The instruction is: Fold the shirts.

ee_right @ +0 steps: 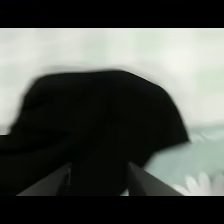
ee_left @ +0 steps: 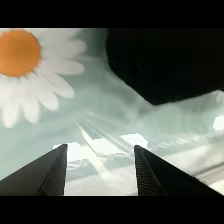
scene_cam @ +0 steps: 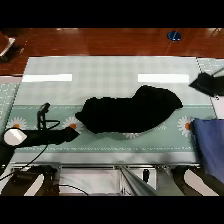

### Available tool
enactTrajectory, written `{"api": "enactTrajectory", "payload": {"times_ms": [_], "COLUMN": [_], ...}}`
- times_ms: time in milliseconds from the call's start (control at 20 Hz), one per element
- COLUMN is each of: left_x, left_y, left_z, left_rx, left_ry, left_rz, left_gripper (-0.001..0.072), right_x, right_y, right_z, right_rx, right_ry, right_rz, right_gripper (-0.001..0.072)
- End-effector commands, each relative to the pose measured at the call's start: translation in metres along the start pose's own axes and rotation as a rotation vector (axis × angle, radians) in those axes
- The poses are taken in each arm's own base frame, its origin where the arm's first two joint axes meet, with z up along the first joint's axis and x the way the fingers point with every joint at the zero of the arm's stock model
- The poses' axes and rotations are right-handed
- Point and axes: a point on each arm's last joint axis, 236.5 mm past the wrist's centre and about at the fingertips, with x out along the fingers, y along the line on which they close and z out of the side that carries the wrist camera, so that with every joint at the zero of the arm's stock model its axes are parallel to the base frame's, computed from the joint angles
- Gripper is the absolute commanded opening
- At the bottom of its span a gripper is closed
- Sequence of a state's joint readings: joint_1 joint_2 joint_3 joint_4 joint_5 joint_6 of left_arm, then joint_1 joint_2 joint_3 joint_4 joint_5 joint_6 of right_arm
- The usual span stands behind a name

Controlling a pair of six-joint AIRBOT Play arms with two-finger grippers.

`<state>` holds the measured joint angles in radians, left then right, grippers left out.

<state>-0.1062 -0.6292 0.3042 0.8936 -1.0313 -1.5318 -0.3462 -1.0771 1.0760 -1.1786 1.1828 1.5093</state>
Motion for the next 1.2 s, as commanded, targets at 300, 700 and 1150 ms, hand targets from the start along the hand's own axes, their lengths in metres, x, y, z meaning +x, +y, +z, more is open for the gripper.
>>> {"api": "enactTrajectory", "payload": {"times_ms": [300,700,1150], "left_x": [0.085,0.118,0.092], "left_y": [-0.038,-0.073,-0.086], "left_z": [0.007,0.022,0.056], "left_rx": [0.071,0.129,0.099], "left_ry": [-0.036,0.036,-0.007], "left_rz": [-0.087,-0.084,-0.147], "left_gripper": [0.0505,0.0030,0.0017], "right_x": [0.045,0.055,0.142], "right_y": [-0.050,-0.053,-0.032], "right_z": [-0.074,-0.088,-0.104], "right_rx": [0.222,0.244,0.396], "right_ry": [0.080,0.120,0.257], "right_rz": [0.041,0.040,0.162], "right_gripper": [0.0406,0.0406,0.0405]}}
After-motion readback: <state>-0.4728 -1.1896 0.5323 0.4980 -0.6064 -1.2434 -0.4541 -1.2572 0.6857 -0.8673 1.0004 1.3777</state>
